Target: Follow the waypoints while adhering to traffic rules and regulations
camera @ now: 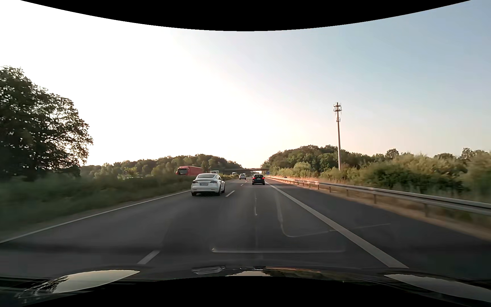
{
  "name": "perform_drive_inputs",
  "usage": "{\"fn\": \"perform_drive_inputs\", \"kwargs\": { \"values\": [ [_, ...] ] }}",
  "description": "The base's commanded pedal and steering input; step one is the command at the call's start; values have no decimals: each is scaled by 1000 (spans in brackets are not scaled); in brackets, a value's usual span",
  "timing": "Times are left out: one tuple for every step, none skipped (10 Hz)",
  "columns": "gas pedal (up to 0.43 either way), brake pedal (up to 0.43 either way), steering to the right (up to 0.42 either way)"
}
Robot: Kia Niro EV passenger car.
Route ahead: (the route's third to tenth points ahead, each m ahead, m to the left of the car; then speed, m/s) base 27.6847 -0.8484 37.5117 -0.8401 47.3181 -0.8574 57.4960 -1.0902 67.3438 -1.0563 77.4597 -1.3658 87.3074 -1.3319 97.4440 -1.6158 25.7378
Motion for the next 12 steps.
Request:
{"fn": "perform_drive_inputs", "kwargs": {
  "values": [
    [280, 0, -7],
    [280, 0, -7],
    [280, 0, -7],
    [280, 0, -7],
    [268, 0, -7],
    [189, 0, -7],
    [0, 0, -7],
    [0, 0, -7],
    [0, 0, -7],
    [0, 0, -7],
    [0, 0, -7],
    [0, 0, -6]
  ]
}}
